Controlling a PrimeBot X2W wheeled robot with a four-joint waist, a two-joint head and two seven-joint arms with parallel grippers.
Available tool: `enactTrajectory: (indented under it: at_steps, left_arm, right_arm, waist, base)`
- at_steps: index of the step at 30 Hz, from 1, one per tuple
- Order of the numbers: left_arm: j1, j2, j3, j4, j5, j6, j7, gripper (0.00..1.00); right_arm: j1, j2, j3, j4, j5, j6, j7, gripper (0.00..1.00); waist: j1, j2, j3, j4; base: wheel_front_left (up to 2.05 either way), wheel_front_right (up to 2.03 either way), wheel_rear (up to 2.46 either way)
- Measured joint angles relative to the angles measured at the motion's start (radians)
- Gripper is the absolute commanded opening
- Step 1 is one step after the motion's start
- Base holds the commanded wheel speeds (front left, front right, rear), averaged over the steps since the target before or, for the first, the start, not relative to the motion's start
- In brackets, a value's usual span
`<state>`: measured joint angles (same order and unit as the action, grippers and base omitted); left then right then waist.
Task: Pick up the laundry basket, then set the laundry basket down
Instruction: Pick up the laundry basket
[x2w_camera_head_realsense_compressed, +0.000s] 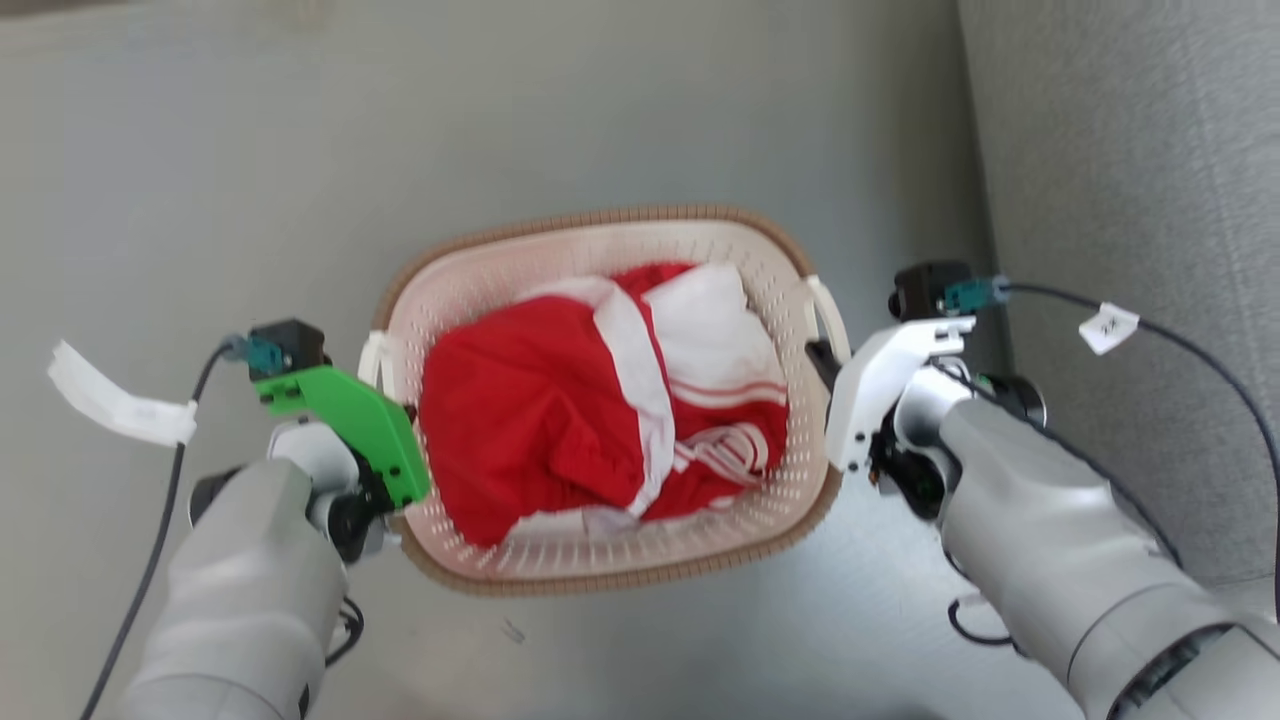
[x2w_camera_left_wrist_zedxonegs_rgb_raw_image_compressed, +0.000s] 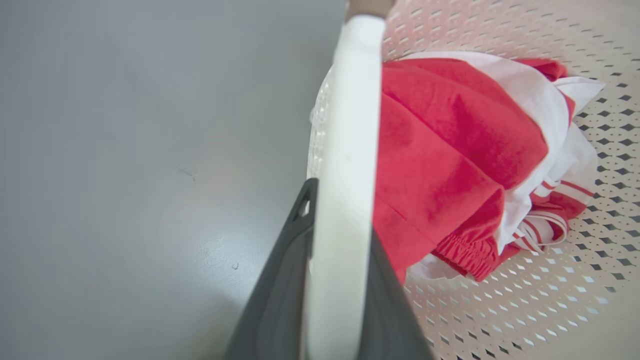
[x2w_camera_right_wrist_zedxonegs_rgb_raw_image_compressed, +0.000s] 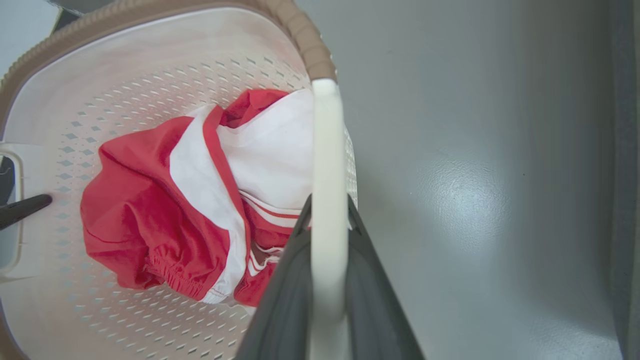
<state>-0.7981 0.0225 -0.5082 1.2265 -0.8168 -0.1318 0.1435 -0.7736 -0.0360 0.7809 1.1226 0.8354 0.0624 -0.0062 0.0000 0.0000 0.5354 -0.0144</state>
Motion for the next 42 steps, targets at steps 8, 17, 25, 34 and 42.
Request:
enactTrajectory:
  at_steps: [8,17,25,34,42]
  left_arm:
    - [0.078,-0.011,-0.007,0.019,-0.024,0.000,0.007,0.00]
    - [0.142,-0.016,-0.012,0.030,-0.034,0.000,0.024,0.00]
    - [0.184,-0.020,-0.013,0.042,-0.040,0.000,0.041,0.00]
    - [0.219,-0.022,-0.019,0.052,-0.040,0.000,0.060,0.00]
    - [0.267,-0.026,-0.026,0.056,-0.040,0.000,0.077,0.00]
  right_arm:
    - [0.077,0.007,0.011,0.017,0.031,0.011,0.003,0.00]
    - [0.141,0.011,0.024,0.026,0.056,0.017,0.013,0.00]
    - [0.191,0.012,0.040,0.026,0.081,0.025,0.026,0.00]
    - [0.234,0.013,0.058,0.028,0.099,0.026,0.053,0.00]
    - [0.276,0.016,0.073,0.040,0.105,0.034,0.065,0.00]
  waist:
    - [0.0000,0.0000,-0.108,-0.001]
    - [0.0000,0.0000,-0.216,0.002]
    - [0.0000,0.0000,-0.300,0.006]
    - [0.0000,0.0000,-0.374,0.006]
    - [-0.0001,0.0000,-0.433,0.005]
  base:
    - [0.00,0.00,0.00]
    - [0.00,0.00,0.00]
    - [0.00,0.00,0.00]
    - [0.00,0.00,0.00]
    - [0.00,0.00,0.00]
